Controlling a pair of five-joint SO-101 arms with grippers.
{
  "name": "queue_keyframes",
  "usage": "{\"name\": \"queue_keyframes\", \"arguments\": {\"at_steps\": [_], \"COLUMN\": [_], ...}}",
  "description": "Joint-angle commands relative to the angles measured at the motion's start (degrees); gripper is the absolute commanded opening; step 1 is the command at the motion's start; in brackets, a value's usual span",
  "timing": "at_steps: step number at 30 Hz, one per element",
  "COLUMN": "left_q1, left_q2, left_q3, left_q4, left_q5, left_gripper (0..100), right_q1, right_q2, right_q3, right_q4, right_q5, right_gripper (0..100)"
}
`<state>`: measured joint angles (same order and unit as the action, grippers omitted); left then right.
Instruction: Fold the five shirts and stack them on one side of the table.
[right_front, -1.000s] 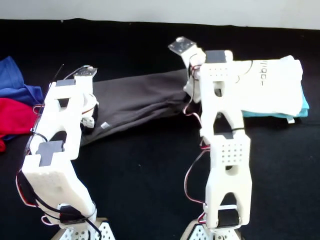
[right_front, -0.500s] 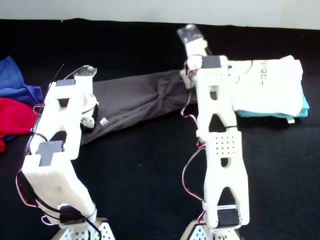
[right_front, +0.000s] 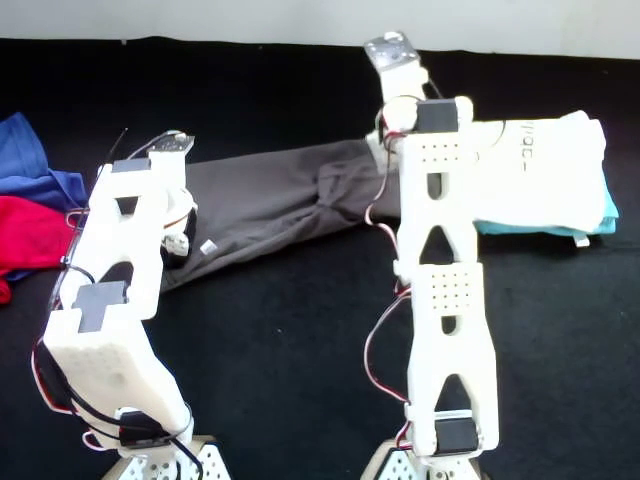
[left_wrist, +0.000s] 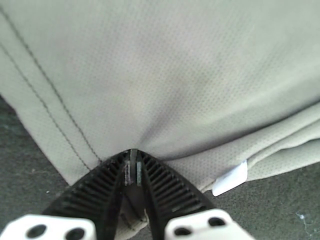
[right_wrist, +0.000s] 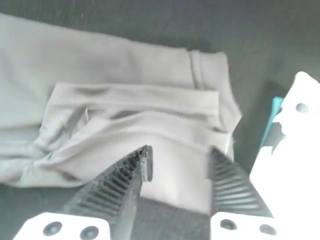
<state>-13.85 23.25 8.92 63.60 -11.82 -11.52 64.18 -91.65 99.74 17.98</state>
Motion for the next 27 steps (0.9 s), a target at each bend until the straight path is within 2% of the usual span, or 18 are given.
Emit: {"name": "queue_keyframes", "arguments": {"at_steps": [1,9,20,23,27], "left_q1": [0.5,0.5,0.5,0.5,0.5], "left_q2": [0.4,0.4,0.4,0.4,0.4], "left_q3": [-1.1,-1.1,-1.1,-1.1,-1.1], "left_q4": [-1.9,-1.9,-1.9,-1.9,-1.9], "left_q5": [0.4,0.4,0.4,0.4,0.4], "left_gripper": [1,1,1,1,1], "right_q1": [-1.5,-8.8,-9.3,-9.2,-7.8], "right_q2": [-0.4,-0.3,-0.3,-1.1,-2.3], "right_q3": [1.4,8.5,22.7,21.1,12.3], "right_q4": [1.4,-1.8,-17.8,-17.5,-9.3], "right_q5": [-0.3,-0.4,-0.4,-0.4,-0.4], "right_gripper": [0.0,0.7,0.6,0.6,0.6]}}
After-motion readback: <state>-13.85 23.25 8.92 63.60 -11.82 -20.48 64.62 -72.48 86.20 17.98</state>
